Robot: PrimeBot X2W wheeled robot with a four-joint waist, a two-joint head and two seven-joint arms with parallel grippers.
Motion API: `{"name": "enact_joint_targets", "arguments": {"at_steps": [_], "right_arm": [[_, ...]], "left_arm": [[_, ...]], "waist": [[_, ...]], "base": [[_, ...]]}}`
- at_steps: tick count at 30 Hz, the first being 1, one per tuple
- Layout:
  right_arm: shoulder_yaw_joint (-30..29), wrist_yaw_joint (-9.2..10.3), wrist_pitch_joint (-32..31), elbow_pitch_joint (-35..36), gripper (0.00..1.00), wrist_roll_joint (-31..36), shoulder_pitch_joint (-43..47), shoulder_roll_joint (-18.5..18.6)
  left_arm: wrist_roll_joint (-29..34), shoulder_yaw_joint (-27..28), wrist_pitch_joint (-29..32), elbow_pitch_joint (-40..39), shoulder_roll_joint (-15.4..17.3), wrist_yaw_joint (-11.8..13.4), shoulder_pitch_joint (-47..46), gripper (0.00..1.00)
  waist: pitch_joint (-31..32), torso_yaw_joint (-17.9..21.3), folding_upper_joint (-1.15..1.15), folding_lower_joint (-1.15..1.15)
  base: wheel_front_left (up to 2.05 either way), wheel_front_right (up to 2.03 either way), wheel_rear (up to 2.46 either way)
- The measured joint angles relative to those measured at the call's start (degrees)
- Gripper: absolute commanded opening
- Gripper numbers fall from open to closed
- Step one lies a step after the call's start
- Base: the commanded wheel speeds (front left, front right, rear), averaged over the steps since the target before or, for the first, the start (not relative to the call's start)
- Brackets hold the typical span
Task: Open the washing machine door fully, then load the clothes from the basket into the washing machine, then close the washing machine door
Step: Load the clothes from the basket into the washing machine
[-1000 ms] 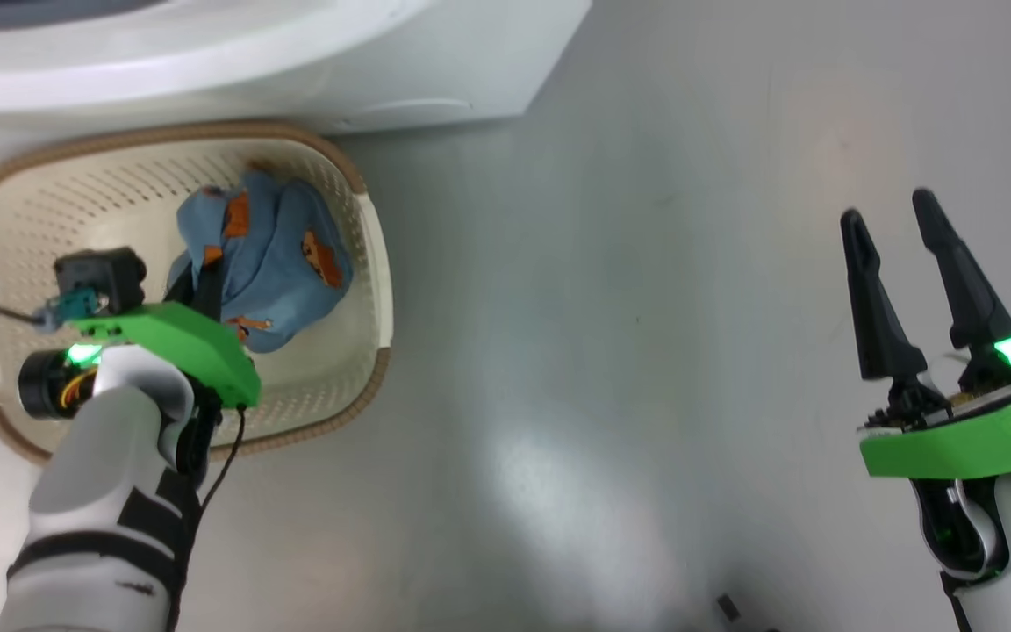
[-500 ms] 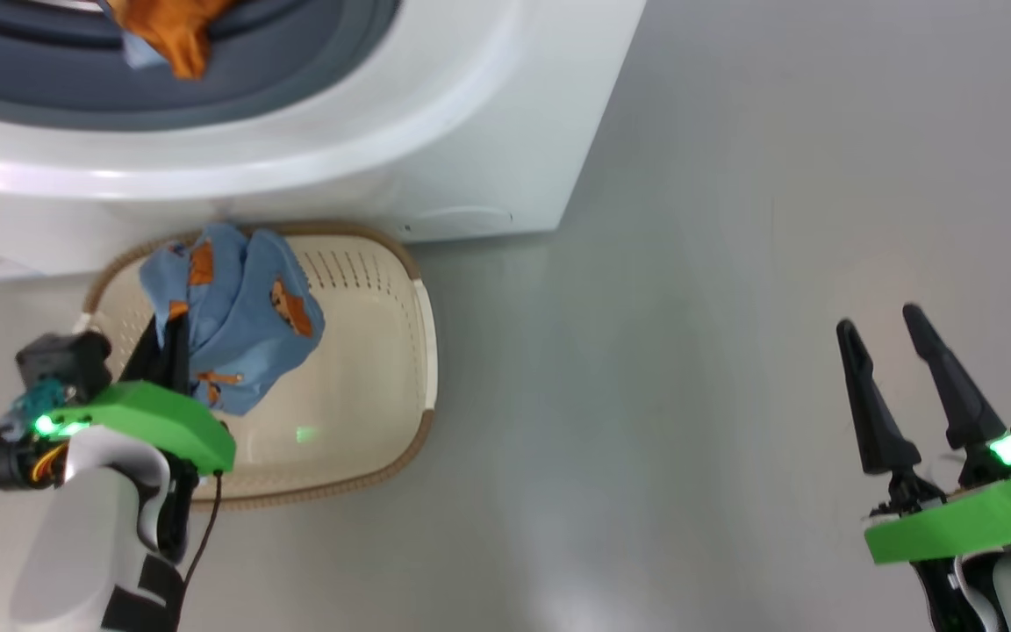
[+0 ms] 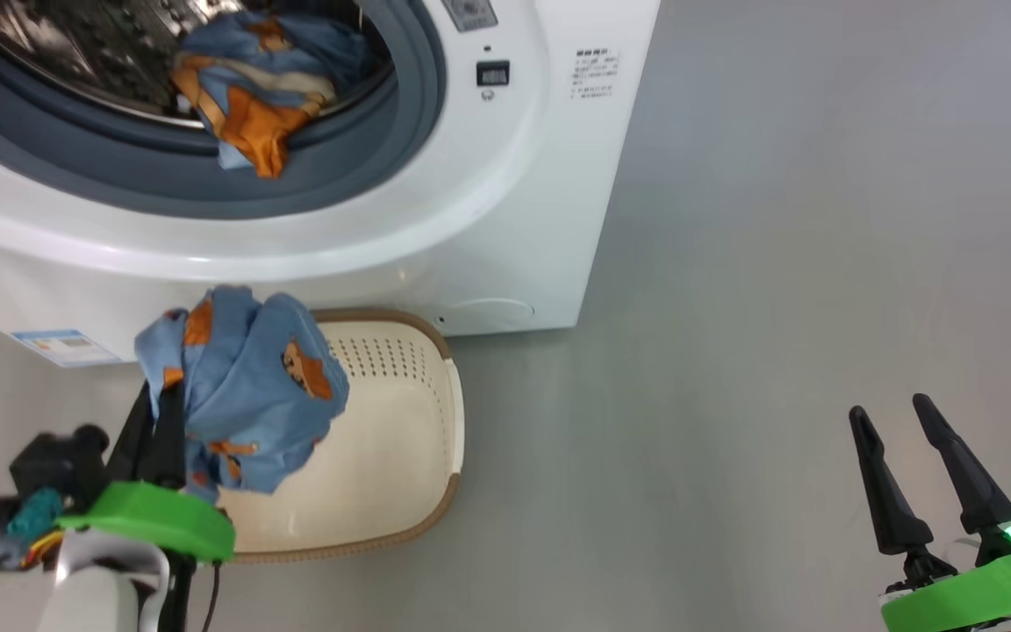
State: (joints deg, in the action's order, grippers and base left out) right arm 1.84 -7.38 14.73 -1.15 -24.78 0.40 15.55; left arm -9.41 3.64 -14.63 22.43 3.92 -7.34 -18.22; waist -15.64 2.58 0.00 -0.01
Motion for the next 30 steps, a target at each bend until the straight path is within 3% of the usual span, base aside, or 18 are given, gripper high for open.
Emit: {"name": "enact_joint_targets", "arguments": {"at_steps": [7, 16, 24, 30], "right_arm": [[-0.53, -0.01, 0.0, -0.15, 1.0, 0.0, 2.52, -0.42], [-0.83, -0.01, 0.0, 0.05, 1.0, 0.0, 4.1, -0.77], [-0.9, -0.01, 0.0, 0.49, 1.0, 0.0, 4.33, -0.92], [-0.9, -0.01, 0.0, 0.54, 1.0, 0.0, 3.33, -1.21]], "left_arm": [[2.75, 1.09, 0.0, -8.34, -1.16, 0.07, 8.73, 0.0], [2.77, 1.7, 0.0, -15.94, -1.42, 2.89, 16.63, 0.0], [1.29, 0.82, 0.0, -17.49, -1.53, 4.07, 16.49, 0.0], [-0.77, 1.2, 0.0, -17.5, -1.64, 4.02, 9.5, 0.0]], "waist": [[3.42, -0.27, 0.0, 0.0], [4.77, 0.18, 0.0, 0.0], [3.07, 0.3, 0.0, 0.0], [0.9, 0.69, 0.0, 0.01]], "base": [[0.0, 0.0, 0.0], [0.0, 0.0, 0.0], [0.0, 0.0, 0.0], [0.0, 0.0, 0.0]]}}
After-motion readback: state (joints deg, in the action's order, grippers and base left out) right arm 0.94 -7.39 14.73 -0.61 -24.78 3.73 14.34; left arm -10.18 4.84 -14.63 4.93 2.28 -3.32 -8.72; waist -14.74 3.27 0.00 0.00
